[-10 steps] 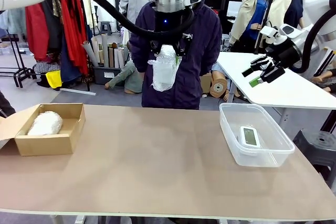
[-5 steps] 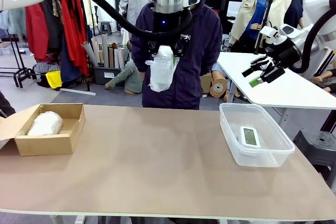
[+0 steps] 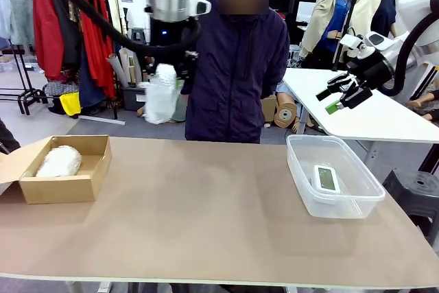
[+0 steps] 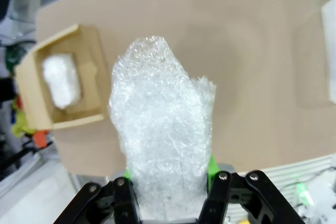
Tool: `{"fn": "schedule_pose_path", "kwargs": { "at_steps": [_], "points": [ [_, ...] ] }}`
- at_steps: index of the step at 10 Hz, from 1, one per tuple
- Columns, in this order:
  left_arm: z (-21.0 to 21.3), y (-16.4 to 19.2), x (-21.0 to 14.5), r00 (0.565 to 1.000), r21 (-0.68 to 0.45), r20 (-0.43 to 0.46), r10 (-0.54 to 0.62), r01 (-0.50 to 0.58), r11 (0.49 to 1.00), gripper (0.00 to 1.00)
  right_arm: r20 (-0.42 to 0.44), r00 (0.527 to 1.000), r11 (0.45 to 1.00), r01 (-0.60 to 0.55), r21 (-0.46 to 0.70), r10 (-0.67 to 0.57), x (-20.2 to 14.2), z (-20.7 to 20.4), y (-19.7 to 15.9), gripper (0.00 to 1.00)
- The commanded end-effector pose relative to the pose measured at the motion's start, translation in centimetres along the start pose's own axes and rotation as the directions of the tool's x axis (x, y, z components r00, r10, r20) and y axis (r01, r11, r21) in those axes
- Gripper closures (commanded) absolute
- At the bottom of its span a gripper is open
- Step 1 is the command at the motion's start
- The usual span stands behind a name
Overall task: Separate and place wrapped and unwrapped clocks.
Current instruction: If the picked Digital clock is wrapped, place it in the Package Box ; if not, place it in the Organizing box.
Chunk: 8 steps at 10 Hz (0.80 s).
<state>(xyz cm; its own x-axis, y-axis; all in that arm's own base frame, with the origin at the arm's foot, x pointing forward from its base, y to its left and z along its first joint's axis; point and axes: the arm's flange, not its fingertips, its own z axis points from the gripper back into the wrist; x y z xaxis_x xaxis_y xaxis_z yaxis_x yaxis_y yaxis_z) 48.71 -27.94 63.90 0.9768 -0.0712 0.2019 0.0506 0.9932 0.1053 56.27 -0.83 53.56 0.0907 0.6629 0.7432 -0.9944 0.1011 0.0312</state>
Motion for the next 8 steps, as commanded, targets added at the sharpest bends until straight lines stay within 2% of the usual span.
{"fn": "schedule_pose_path", "kwargs": {
  "at_steps": [1,2,5,8],
  "points": [
    [-1.3,4.9,-2.4,1.000,0.014,-0.018,0.012,-0.012,1.000,1.00,-0.018,1.000,1.000,-0.024,-0.011,0.024,-0.1,-0.1,0.3,0.00],
    [-1.9,7.0,-3.0,0.998,0.043,-0.021,0.053,-0.052,0.998,1.00,-0.018,1.000,1.000,-0.024,-0.011,0.024,-0.1,-0.1,0.3,0.00],
    [-2.6,10.5,-3.8,0.998,0.072,0.019,0.057,-0.058,0.996,1.00,-0.018,1.000,1.000,-0.024,-0.011,0.024,-0.1,-0.1,0.3,0.00],
    [-3.7,14.6,-4.2,0.990,0.045,0.023,0.137,-0.138,0.989,1.00,-0.018,1.000,1.000,-0.024,-0.011,0.024,-0.1,-0.1,0.3,0.00]
  ]
}}
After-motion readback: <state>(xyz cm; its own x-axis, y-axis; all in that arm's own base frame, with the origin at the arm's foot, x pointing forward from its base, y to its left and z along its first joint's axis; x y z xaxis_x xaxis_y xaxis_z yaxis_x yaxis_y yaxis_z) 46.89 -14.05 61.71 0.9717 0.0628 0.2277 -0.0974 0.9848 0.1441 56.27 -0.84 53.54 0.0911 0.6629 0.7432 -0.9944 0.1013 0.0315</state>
